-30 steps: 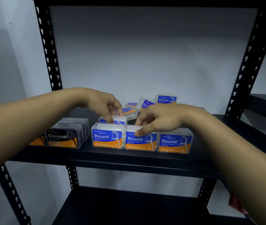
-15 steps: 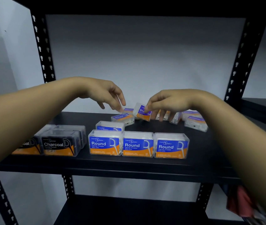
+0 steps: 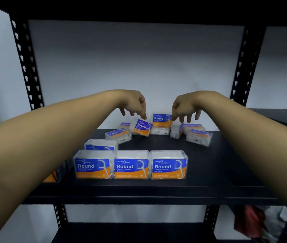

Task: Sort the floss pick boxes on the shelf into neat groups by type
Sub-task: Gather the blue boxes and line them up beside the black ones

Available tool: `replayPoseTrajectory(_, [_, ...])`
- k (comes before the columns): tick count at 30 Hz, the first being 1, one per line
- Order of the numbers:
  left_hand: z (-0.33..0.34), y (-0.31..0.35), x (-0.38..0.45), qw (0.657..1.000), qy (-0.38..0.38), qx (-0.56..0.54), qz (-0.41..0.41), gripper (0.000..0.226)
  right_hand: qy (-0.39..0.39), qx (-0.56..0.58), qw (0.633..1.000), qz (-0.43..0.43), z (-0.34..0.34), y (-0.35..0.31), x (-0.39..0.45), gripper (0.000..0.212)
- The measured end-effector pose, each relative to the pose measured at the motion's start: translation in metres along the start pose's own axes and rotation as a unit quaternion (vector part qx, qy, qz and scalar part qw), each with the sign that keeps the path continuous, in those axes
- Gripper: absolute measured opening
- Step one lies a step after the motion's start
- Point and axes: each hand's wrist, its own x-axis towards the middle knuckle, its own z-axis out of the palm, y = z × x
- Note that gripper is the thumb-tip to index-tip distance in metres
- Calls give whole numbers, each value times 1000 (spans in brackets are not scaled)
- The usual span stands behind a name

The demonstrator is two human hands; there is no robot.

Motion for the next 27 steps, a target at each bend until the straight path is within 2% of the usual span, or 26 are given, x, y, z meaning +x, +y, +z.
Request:
replayPoseTrajectory(8, [21, 24, 46, 992, 85, 75, 50, 59, 39, -9, 999, 12, 10, 45, 24, 25])
replayPoseTrajectory(16, [45, 46, 86, 980, 81, 153, 96, 72, 108, -49, 992, -41, 31, 60, 54, 50])
replayPoseTrajectory(21, [56, 51, 106, 976, 74, 187, 88, 73, 105, -45, 991, -64, 38, 64, 64, 42])
replayPoseTrajectory(27, [64, 51, 121, 973, 76, 201, 84, 62, 113, -46, 990, -73, 37, 67, 67, 38])
